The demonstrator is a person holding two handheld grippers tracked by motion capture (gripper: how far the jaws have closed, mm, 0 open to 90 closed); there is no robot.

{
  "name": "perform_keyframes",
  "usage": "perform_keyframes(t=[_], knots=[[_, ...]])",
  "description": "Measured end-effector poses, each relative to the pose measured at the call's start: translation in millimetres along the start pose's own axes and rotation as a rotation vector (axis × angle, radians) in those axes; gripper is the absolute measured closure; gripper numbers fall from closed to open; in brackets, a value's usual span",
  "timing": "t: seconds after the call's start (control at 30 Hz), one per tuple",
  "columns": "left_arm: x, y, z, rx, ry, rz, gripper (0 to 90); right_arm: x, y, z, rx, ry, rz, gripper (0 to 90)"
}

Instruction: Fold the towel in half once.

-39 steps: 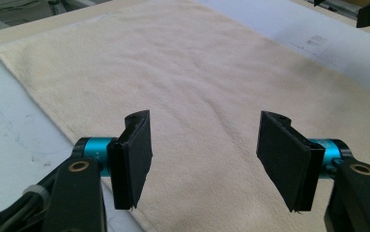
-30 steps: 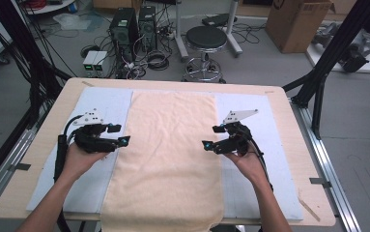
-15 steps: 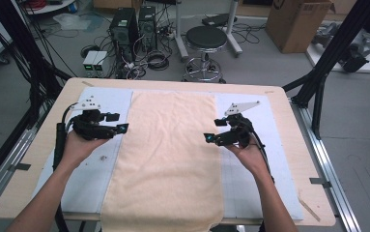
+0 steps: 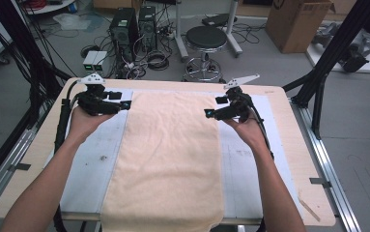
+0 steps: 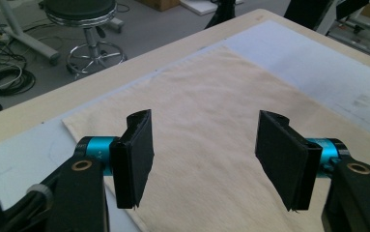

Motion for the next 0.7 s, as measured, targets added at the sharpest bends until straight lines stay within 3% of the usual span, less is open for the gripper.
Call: perform_keyframes(t=[0.17, 0.37, 0.47, 0.7], knots=[[-0.8, 16.1, -18.6, -0.033, -0.03, 0.001, 39.7, -5.3, 8.3, 24.2, 0.035, 0.045, 0.013, 25.2], [17.0, 39.3, -34.2, -0.071, -0.057, -0.037, 40.8, 5.5, 26.8, 48.0, 0.082, 0.106, -0.012, 27.6], [30.2, 51.6, -39.1, -0.087, -0.091, -0.047, 42.1, 12.2, 37.8, 54.1, 0.097, 0.127, -0.04, 29.1], [71.1, 76.1, -43.4, -0.093, -0.139, -0.139, 46.3, 34.5, 69.1, 62.7, 0.123, 0.144, -0.116, 38.8]])
Point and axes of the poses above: each handheld gripper's, and its own axes: y roughly forward along the jaws, x roughly out of its underside, z roughly to its right, the point moved 8 cm from there along y, roughly forward along the jaws, and after that the axes turned 4 degrees about -z, right-handed, at the moved point
